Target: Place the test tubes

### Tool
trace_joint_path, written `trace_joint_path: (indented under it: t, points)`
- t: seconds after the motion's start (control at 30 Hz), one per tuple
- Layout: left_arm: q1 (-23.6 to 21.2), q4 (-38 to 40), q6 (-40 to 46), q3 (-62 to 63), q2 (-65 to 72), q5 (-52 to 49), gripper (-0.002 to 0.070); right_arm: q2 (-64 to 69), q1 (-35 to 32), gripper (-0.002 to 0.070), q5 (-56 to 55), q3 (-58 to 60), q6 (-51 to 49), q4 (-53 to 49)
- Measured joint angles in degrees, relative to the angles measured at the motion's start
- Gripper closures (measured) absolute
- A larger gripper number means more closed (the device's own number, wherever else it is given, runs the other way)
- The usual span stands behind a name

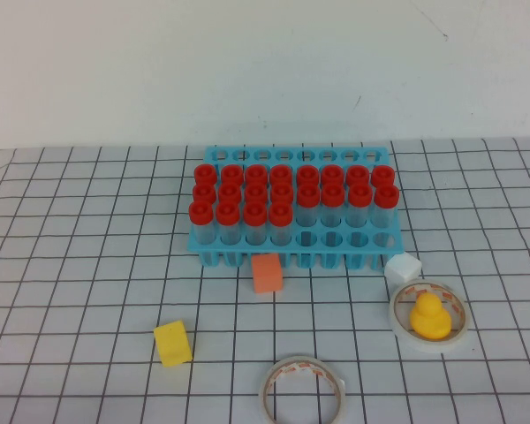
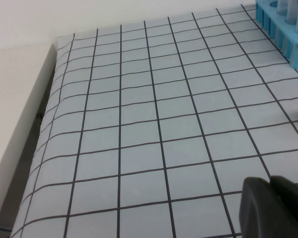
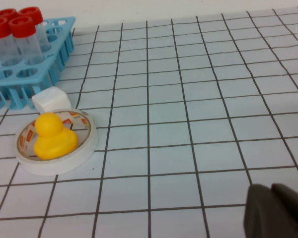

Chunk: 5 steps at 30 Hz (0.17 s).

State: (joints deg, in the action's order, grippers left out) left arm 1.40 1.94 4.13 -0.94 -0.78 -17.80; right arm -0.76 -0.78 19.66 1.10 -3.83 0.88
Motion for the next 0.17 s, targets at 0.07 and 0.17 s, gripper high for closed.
trace_joint_path:
  t: [0.07, 0.17]
  points:
    - [0.0, 0.0, 0.0, 0.0, 0.0, 0.0, 0.0677, 0.0, 0.0, 0.0678, 0.0, 0.0, 0.0, 0.0]
    - [0.0, 0.0, 0.0, 0.0, 0.0, 0.0, 0.0677, 0.0, 0.0, 0.0678, 0.0, 0.0, 0.0, 0.0]
